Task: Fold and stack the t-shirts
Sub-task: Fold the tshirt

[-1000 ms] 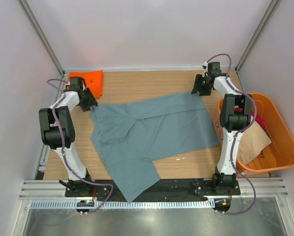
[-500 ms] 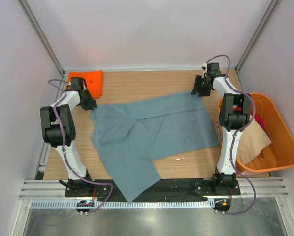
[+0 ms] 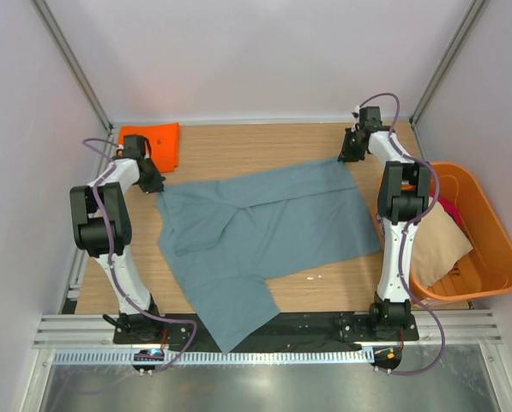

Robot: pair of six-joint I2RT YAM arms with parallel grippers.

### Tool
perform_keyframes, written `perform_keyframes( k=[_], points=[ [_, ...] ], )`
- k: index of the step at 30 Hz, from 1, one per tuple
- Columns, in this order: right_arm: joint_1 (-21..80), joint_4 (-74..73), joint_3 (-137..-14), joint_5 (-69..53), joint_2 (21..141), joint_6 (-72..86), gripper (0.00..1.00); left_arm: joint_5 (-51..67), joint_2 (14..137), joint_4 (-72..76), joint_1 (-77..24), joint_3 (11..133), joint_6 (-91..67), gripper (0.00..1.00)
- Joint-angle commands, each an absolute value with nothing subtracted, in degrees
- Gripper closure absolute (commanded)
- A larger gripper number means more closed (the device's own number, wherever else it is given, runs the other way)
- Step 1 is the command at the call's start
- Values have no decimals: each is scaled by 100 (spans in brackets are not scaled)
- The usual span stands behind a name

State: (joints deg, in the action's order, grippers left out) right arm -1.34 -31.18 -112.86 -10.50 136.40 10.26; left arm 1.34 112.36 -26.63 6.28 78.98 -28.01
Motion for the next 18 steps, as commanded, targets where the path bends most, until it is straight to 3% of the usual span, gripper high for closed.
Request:
perform_keyframes(
  k=[1,5,8,9,12,15,18],
  points=[
    [-132,-2971,-11408,-792,13623,1195,86,-211,10899,-2769,633,7998,-2698,100],
    [-132,-2900,-11426,-432,13588,1300,95,-176,10925,-2812,633,8051,-2751,100],
    [-141,-2900,-11426,-272,13579,1318,93,-211,10899,-2856,615,8094,-2760,100],
    [-141,-2909,-11478,-290,13597,1310,80,-281,10855,-2970,598,8147,-2751,86],
    [-141,-3268,-11819,-203,13667,1327,65,-797,10531,-3268,466,8235,-2768,53],
    [-114,-3866,-12171,315,13554,1441,56,-1403,10109,-3628,308,8236,-2865,37],
    [-105,-4271,-12322,640,13343,1564,49,-1731,9450,-4023,106,8052,-3110,36]
  ],
)
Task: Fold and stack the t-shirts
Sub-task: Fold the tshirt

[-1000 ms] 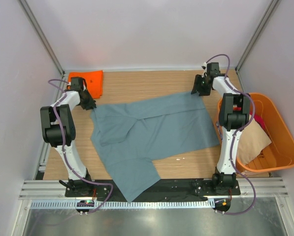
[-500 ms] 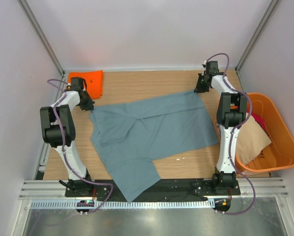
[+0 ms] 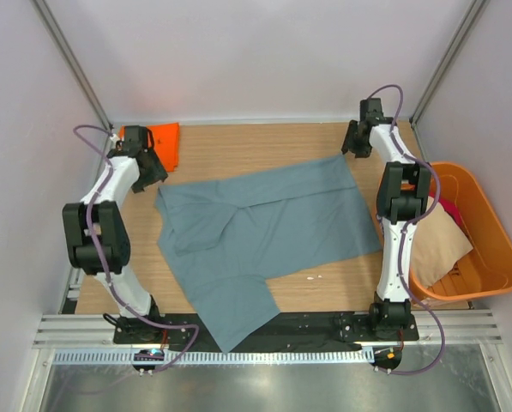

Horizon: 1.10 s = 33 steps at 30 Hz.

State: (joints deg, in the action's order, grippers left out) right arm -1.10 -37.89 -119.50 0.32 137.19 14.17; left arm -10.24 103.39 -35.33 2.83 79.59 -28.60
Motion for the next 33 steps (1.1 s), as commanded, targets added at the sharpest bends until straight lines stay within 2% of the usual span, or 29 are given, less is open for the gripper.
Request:
perform_keyframes(
  k=[1,5,6,8,12,13,15,17,21,24,33],
  points=[
    [-105,-4437,-12340,659,13203,1617,47,-1618,9039,-4086,53,7772,-3207,36],
    [-36,-4632,-12009,423,12640,1784,44,-529,8089,-4227,-121,6614,-3840,44],
    [0,-4536,-11771,-231,12465,1984,44,-406,7868,-4210,-193,6331,-3971,44],
    [174,-3940,-10756,-841,11797,2292,43,-36,7377,-4158,-255,5717,-4148,44],
    [1235,-2648,-9012,-1976,10663,3161,43,264,7040,-4403,-290,5256,-4262,41],
    [1465,-1915,-8626,-2369,10478,3373,43,264,6970,-4403,-299,5178,-4280,41],
    [2175,-737,-7571,-2574,10003,3864,43,124,6847,-4395,-290,5054,-4333,40],
    [2600,-431,-7069,-2715,9940,3937,44,201,6829,-4211,-290,4975,-4394,40],
    [3365,295,-6680,-2909,10133,4253,47,605,7223,-4052,-290,4852,-4465,43],
    [3805,255,-6767,-2892,10405,4210,51,511,7330,-4052,-299,4799,-4483,43],
    [4421,519,-6881,-2778,11038,4202,49,360,7751,-3946,-290,4886,-4395,33]
  ],
)
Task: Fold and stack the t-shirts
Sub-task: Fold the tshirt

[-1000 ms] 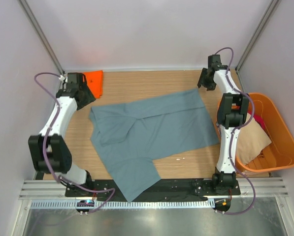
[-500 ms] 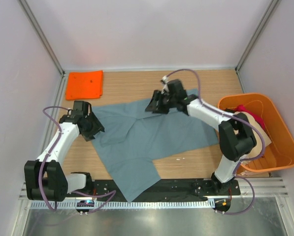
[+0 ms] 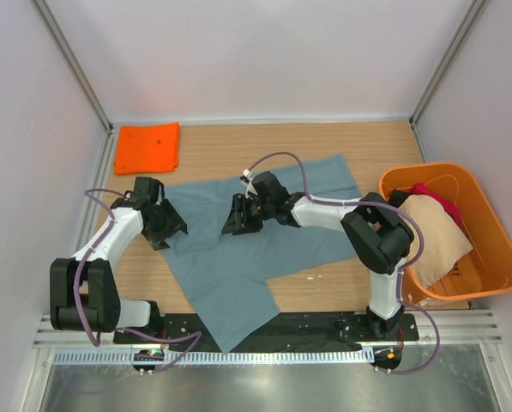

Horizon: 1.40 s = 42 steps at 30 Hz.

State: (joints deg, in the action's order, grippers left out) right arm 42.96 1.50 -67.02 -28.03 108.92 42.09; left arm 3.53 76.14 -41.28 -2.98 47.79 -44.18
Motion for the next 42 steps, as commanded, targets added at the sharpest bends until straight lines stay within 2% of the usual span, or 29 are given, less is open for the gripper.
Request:
perform_keyframes(
  k=[1,9,15,17,20,21,24,26,35,42],
  points=[
    [4447,475,-6934,-2795,11109,4158,49,395,7813,-3920,-290,4904,-4386,33],
    [4588,404,-7426,-2821,11768,3990,48,633,8138,-3806,-290,4922,-4412,40],
    [4605,334,-7708,-2874,11962,3981,52,773,8323,-3771,-290,4957,-4438,51],
    [4605,360,-7743,-2874,11971,3973,53,826,8332,-3744,-281,4957,-4456,60],
    [4597,378,-7875,-3075,12050,4016,65,914,8244,-3691,-281,4974,-4535,75],
    [4605,387,-7919,-3102,12067,4051,81,931,8209,-3709,-281,5001,-4579,78],
    [4605,361,-7928,-3086,12015,4113,98,958,8095,-3814,-281,5106,-4605,89],
    [4597,168,-7928,-3041,11866,4070,98,984,8007,-3893,-290,5203,-4623,99],
    [4570,-974,-8244,-3445,11610,3911,99,888,7409,-4403,-281,5361,-4825,100],
    [4553,-1213,-8192,-3533,11444,3858,99,923,7120,-4640,-281,5221,-4930,100]
  ],
)
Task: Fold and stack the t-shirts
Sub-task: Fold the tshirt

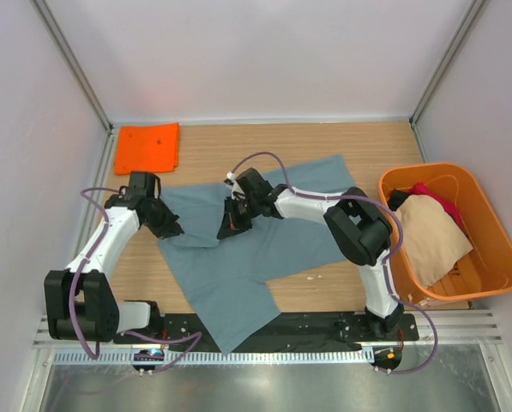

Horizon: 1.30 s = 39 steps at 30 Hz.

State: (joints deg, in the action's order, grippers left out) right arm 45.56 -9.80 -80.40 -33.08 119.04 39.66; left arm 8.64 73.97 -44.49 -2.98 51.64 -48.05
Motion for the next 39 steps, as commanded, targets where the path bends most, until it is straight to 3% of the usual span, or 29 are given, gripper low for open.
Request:
perform_keyframes(
  k=[1,39],
  points=[
    [4544,-1230,-8183,-3542,11435,3858,99,923,7084,-4667,-281,5229,-4957,100],
    [4403,-1986,-8130,-4008,11557,3507,98,676,6512,-5168,-290,4641,-5309,100]
  ],
)
